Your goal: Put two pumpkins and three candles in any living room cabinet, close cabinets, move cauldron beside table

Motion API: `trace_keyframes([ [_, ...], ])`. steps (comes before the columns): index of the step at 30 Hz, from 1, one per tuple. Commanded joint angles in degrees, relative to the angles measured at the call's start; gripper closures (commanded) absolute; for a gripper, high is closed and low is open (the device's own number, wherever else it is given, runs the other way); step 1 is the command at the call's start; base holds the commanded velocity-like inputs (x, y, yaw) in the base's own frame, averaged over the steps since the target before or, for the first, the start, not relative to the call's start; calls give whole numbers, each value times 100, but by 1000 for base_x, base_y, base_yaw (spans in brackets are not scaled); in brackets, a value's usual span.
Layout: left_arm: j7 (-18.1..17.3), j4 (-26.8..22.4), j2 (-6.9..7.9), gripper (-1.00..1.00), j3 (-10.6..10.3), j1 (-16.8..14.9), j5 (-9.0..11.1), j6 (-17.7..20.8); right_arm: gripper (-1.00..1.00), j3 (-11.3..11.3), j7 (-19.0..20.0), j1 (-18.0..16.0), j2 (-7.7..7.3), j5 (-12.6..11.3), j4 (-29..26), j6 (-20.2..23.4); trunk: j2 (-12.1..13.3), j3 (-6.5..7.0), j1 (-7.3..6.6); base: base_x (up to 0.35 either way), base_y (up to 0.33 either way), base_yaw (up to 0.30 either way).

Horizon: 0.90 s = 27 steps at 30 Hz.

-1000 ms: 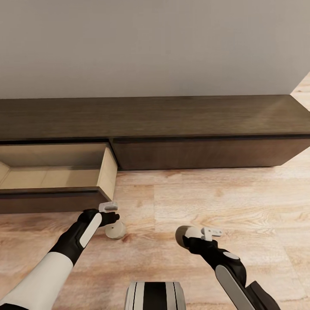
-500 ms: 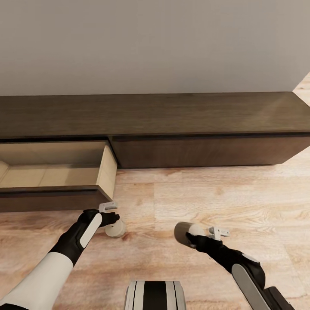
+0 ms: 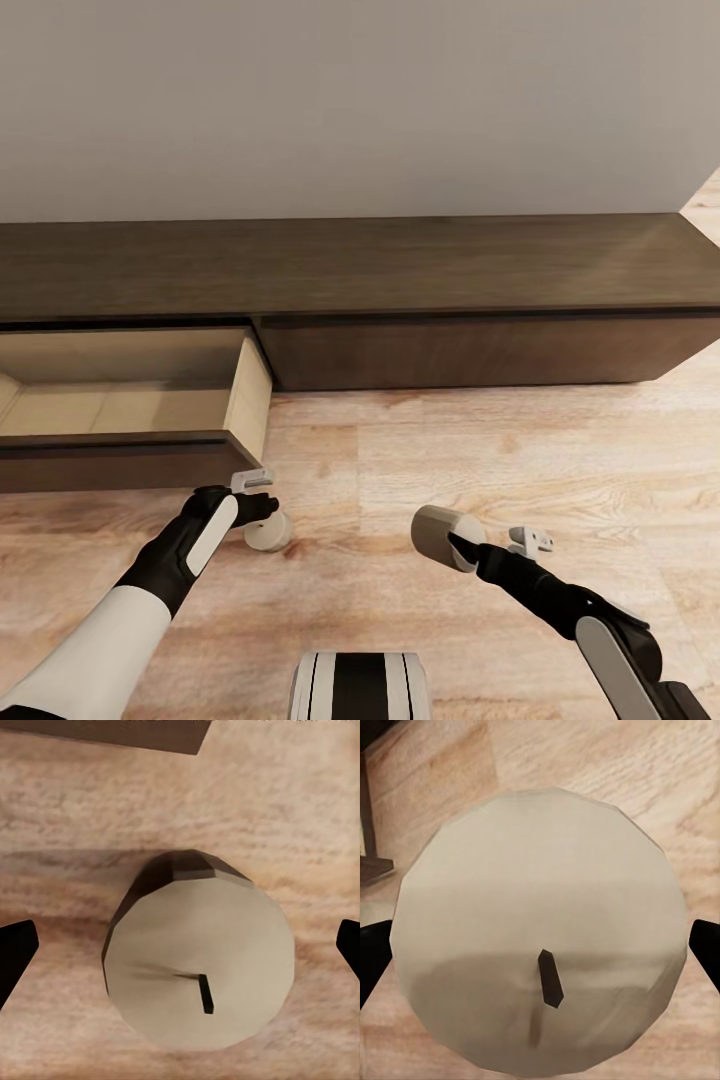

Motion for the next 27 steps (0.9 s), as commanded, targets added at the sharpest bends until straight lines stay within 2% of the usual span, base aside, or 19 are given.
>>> trace_keyframes([
  [1,54,-8,6,-100,-25,-3,61,10,100,-2,14,-2,-3,-3,-3,21,-1,-4,-1,0,0,0],
  [7,54,1,0,-100,-33,-3,55,10,100,-8,29,0,-4,-5,-3,21,-1,-4,-1,0,0,0],
  [10,54,8,-7,-100,-37,-3,54,10,100,-8,29,0,-4,-5,-3,22,-5,-70,7,0,0,0],
  [18,48,16,-20,-100,-46,-3,53,9,100,-9,29,0,-4,-13,-3,30,-5,-70,7,0,0,0],
  [23,47,10,-25,-100,-48,-3,53,0,100,-9,29,0,-4,-14,-3,30,-11,-159,17,0,0,0],
  [27,40,20,-23,-100,-51,-3,53,-144,100,-7,27,0,-4,-14,-3,30,-11,-159,17,0,0,0],
])
